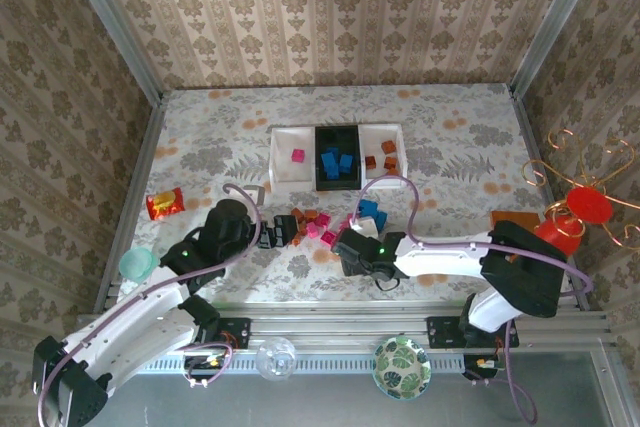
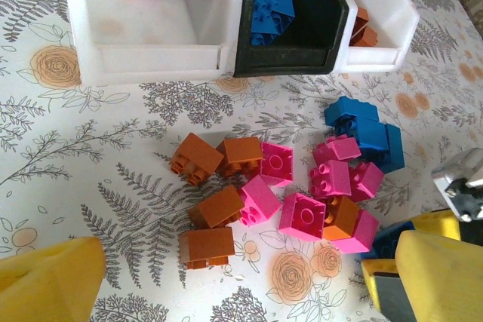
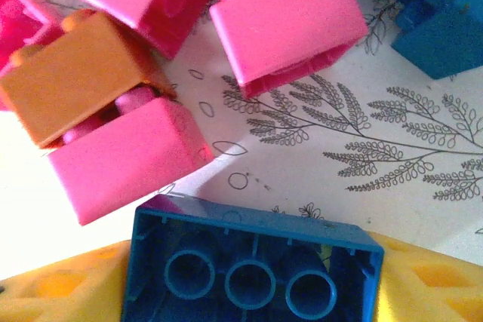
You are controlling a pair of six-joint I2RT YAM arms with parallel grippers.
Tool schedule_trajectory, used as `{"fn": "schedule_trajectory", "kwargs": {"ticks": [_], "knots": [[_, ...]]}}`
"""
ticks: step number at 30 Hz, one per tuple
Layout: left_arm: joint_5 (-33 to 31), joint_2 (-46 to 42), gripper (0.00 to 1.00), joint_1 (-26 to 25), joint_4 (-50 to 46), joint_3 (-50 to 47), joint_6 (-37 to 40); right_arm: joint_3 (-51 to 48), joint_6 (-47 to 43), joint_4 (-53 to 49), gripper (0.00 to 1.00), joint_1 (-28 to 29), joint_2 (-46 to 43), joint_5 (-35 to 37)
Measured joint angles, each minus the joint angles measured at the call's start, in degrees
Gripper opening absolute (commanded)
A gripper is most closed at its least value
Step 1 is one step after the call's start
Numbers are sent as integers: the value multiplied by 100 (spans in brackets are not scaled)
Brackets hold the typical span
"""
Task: Sort the legos into containers by color
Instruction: Pick up the lego from the bottom-center of the table, then place the lego in the container.
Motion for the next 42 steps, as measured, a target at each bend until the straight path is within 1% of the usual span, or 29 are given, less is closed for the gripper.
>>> {"fn": "schedule_trajectory", "kwargs": {"ticks": [4, 7, 9, 11, 13, 17, 23, 27, 29, 30, 31, 34, 36, 38, 42], "knots": [[0, 0, 100, 2, -44, -17, 0, -201, -188, -52, 57, -107, -649, -46], [-2, -13, 100, 2, -120, -17, 2, -214, -417, -208, 56, -284, -1401, -111], [-9, -61, 100, 9, -184, -17, 4, -59, -660, -319, 56, -533, -1755, -264], [-28, -109, 100, 9, -216, -17, 4, 267, -894, -352, 56, -848, -1788, -413], [-26, -125, 100, 24, -232, -17, 4, 737, -1128, -352, 56, -1154, -1543, -518], [-46, -125, 100, 35, -254, -20, 4, 1923, -1523, -177, 57, -1650, -393, -686], [-85, -125, 100, 35, -490, -22, 4, 3613, -1810, -103, 57, -2157, 1530, -800], [-90, -131, 100, 35, -522, -131, 2, 4529, -1832, -186, 58, -2435, 2380, -815], [-90, -131, 100, 35, -557, -212, 2, 4955, -1827, -278, 61, -2524, 2682, -817], [-90, -129, 100, 35, -575, -245, 2, 5178, -1821, -328, 64, -2575, 2822, -813], [-90, -129, 100, 35, -586, -262, 2, 5379, -1803, -389, 67, -2616, 2940, -813], [-85, -116, 100, 35, -592, -293, 2, 5897, -1694, -564, 82, -2706, 3222, -820], [-85, -90, 100, 35, -592, -293, 2, 6092, -1635, -616, 87, -2745, 3316, -839], [-63, -17, 98, 35, -588, -293, 4, 6124, -1593, -627, 91, -2765, 3333, -863], [7, 264, 88, 11, -529, -308, 4, 6052, -1567, -619, 92, -2763, 3289, -927]]}}
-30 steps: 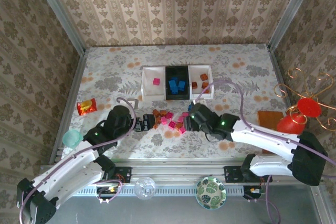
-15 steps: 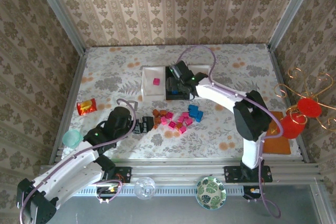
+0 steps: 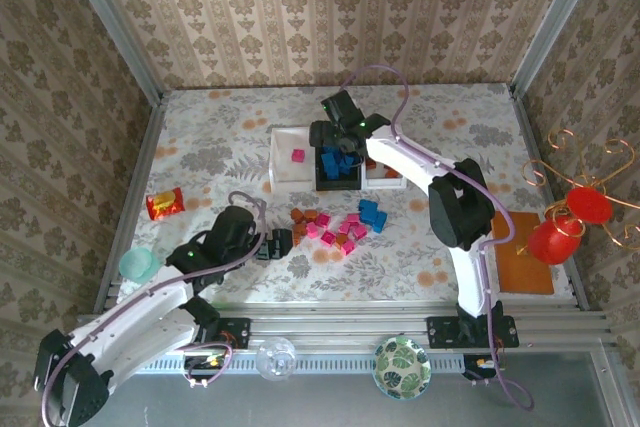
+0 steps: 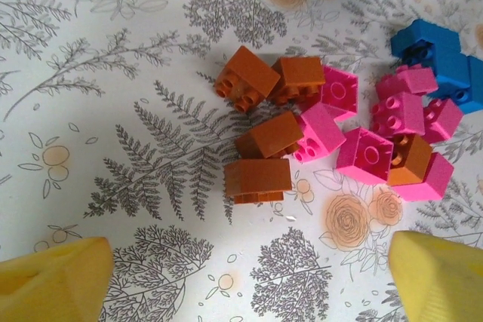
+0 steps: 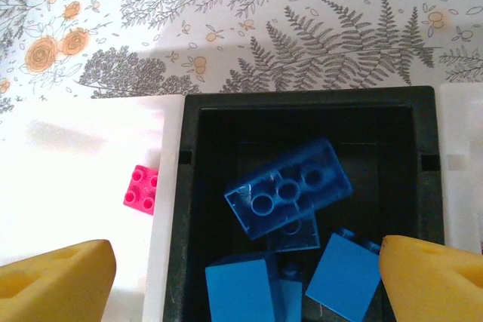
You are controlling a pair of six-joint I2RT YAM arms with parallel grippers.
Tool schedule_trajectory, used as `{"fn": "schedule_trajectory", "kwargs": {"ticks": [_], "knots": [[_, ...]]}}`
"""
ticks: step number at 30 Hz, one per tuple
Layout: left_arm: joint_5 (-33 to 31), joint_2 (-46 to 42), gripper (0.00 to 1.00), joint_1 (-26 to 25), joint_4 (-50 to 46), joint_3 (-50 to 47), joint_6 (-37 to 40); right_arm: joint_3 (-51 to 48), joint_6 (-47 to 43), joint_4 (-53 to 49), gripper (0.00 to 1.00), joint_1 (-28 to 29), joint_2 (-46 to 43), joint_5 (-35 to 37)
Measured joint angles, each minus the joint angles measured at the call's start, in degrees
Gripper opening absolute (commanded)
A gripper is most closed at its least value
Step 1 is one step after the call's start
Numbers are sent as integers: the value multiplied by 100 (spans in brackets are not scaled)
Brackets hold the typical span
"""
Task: Sort the legos into containers by color
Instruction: Place the lego in the container, then pick up the lego from the middle-left of the table.
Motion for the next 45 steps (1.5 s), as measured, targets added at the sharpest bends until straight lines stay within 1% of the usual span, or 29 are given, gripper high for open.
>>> {"fn": "schedule_trajectory", "kwargs": {"ticks": [2, 4, 7, 9, 13, 17, 22, 24, 26, 31, 35, 38, 42, 45], "knots": [[17, 256, 87, -90, 63, 0, 20, -304, 0, 46, 92, 9, -195, -39], [13, 549, 89, -238, 146, 0, 20, -723, 0, 98, 92, 20, -496, -63], [-39, 1134, 92, -501, 295, 9, 52, -1375, 2, 232, 92, 48, -1047, -125], [-140, 1589, 91, -662, 358, 85, 94, -1727, 4, 358, 92, 61, -1388, -164], [-417, 2387, 80, -844, 516, 361, 208, -2413, 28, 664, 93, 101, -2037, -210], [-686, 2966, 67, -846, 791, 575, 321, -3027, 63, 883, 93, 129, -2570, -251], [-857, 3373, 66, -846, 1093, 693, 396, -3606, 125, 1019, 93, 160, -3178, -275], [-892, 3532, 62, -846, 1180, 734, 413, -3759, 138, 1062, 93, 168, -3386, -275], [-962, 3657, 56, -846, 1224, 776, 437, -3871, 153, 1099, 93, 186, -3571, -271], [-1062, 3661, 43, -874, 1222, 789, 444, -4138, 155, 1220, 93, 197, -3869, -264], [-1073, 3390, 32, -1014, 1185, 721, 343, -4352, 175, 1224, 93, 197, -4089, -184], [-1097, 3056, 29, -1126, 1023, 675, 289, -4492, 177, 1261, 94, 197, -4234, -140], [-1126, 2347, 29, -1307, 645, 684, 254, -4809, 197, 1268, 94, 184, -4503, -55], [-1067, 2061, 29, -1255, 376, 944, 267, -5211, 258, 1270, 94, 155, -4850, 72]]}}
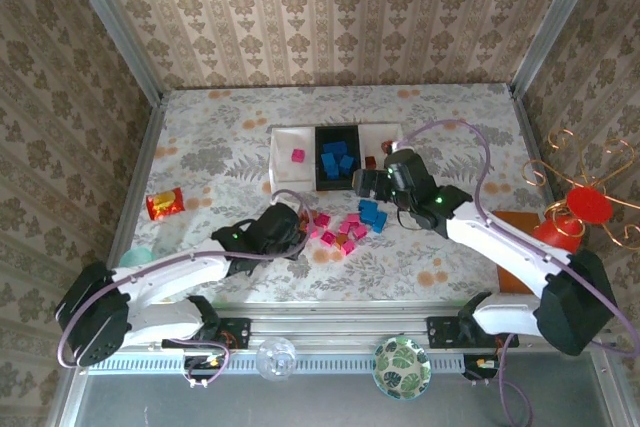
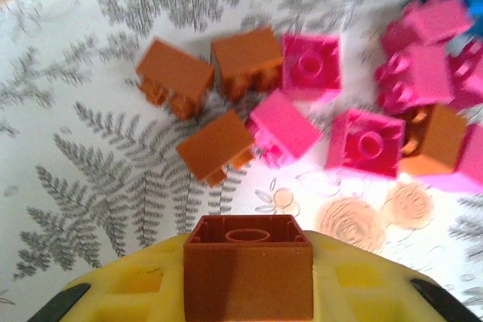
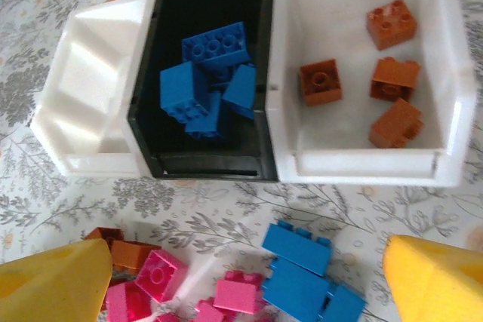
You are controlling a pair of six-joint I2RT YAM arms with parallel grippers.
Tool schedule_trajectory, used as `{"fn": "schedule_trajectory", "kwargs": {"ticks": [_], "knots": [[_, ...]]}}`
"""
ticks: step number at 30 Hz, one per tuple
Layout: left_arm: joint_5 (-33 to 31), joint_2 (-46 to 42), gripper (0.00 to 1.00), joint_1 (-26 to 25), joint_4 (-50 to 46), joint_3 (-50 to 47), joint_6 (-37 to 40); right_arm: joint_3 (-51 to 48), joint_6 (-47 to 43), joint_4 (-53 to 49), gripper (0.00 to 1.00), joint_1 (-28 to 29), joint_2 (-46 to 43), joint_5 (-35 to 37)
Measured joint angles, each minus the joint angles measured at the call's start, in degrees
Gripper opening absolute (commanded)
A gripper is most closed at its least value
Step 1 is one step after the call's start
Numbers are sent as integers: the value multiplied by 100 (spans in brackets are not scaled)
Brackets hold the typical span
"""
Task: Sort the legos into containers by color
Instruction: Pick up the lego from the middle-left of the table, then place the lego in the container.
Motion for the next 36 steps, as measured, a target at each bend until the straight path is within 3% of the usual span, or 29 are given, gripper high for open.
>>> {"fn": "schedule_trajectory", "kwargs": {"ticks": [3, 9, 18, 21, 29, 33, 36], "knots": [[184, 393, 29, 129, -81, 730, 114, -468, 111, 0, 94, -20, -452, 142], [763, 2509, 29, 310, 291, 3211, 579, -1211, 367, -61, 94, -35, -1248, 286], [1388, 5248, 29, 498, 111, 6546, 1008, -1676, 520, -273, 94, -33, -1665, 326], [1480, 5941, 35, 570, -131, 7357, 1032, -1740, 522, -269, 94, -33, -1668, 284], [1655, 6682, 60, 769, -616, 8223, 966, -1786, 568, -55, 91, 24, -1250, 42], [1742, 6369, 71, 750, -505, 8059, 896, -1851, 686, 179, 85, 66, -839, -116], [1836, 5587, 78, 737, -168, 7274, 809, -1851, 715, 387, 82, 83, -509, -238]]}}
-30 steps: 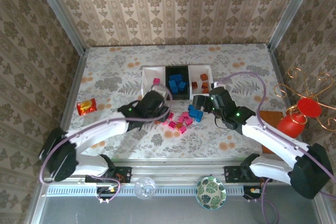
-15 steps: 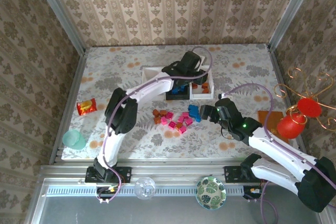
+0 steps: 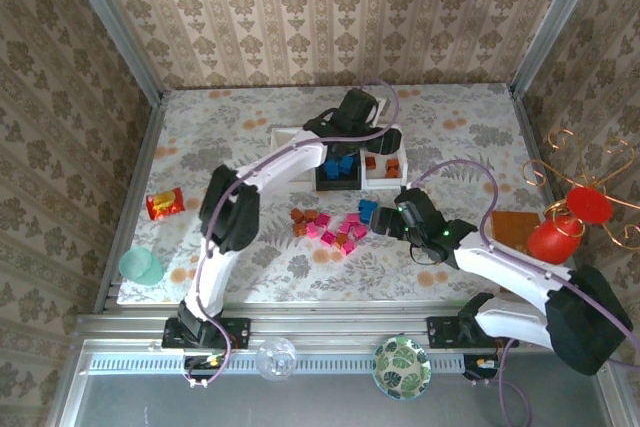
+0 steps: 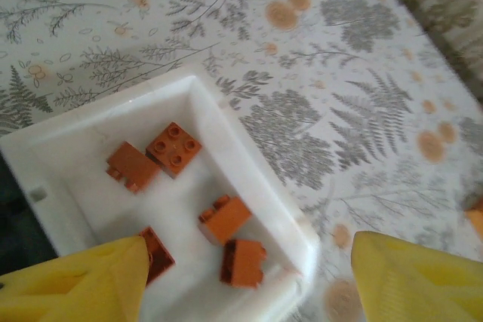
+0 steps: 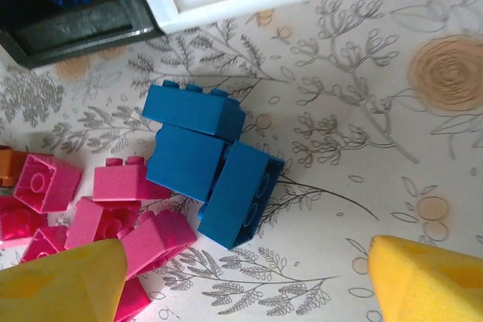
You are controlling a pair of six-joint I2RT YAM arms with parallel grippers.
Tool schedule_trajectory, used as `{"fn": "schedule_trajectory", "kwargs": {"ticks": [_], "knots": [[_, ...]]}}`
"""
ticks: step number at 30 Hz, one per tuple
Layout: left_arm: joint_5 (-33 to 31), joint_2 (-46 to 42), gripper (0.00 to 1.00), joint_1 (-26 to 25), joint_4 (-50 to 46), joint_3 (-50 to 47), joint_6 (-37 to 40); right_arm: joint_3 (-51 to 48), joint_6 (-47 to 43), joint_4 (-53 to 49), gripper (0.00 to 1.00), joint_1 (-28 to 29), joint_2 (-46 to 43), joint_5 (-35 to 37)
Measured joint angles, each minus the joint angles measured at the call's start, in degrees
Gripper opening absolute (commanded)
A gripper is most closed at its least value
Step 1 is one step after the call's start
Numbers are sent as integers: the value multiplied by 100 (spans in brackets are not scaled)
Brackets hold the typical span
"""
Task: Sort the legos into containers by color
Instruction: Place the lego in the container, then pick up the lego from the bottom-center of the table.
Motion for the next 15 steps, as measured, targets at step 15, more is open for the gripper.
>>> {"fn": "schedule_trajectory", "kwargs": {"ticks": [15], "knots": [[-382, -4990, 100, -514, 1856, -5486, -400, 203, -262, 522, 79, 1281, 968, -369]]}}
